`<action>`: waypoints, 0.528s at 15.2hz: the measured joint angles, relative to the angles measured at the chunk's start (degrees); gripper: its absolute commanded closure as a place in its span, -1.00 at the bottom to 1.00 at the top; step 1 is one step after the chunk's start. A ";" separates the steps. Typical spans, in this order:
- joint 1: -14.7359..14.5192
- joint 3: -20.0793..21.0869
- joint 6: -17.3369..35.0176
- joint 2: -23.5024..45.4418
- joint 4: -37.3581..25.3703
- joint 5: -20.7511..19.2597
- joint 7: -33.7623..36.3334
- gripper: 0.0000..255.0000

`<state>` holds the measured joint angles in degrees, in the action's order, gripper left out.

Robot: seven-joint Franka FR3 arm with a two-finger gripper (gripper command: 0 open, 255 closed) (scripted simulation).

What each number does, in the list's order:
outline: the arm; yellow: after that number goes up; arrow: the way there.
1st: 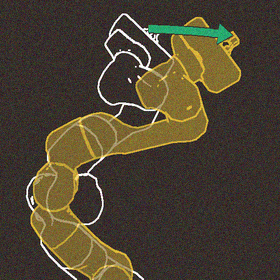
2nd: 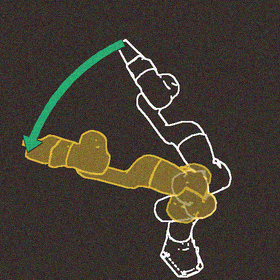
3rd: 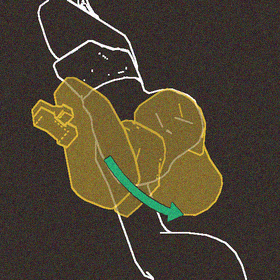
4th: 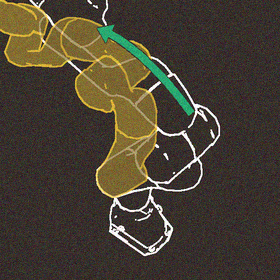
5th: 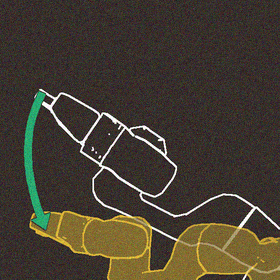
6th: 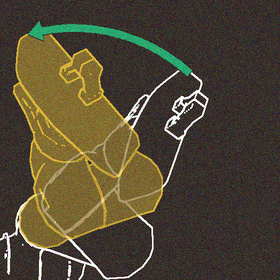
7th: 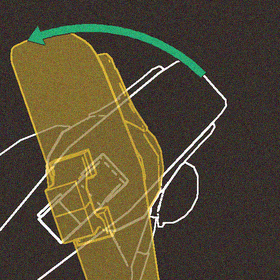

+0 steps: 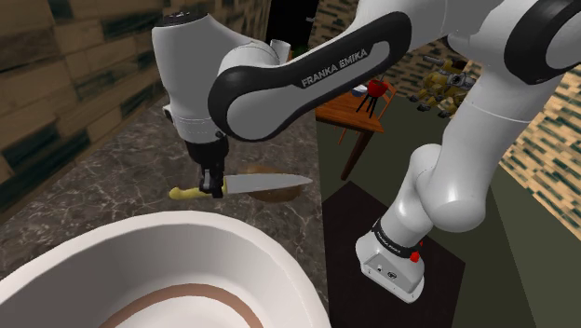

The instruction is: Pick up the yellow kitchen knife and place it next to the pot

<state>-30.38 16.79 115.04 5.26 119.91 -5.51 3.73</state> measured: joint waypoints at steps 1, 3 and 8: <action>0.00 -0.04 0.70 0.57 0.22 -0.20 0.11 1.00; -0.07 0.02 1.79 1.02 0.63 -0.38 0.30 1.00; -0.01 0.04 2.37 1.02 0.99 -0.42 0.28 1.00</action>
<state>-30.40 16.84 117.40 6.28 120.91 -5.94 4.01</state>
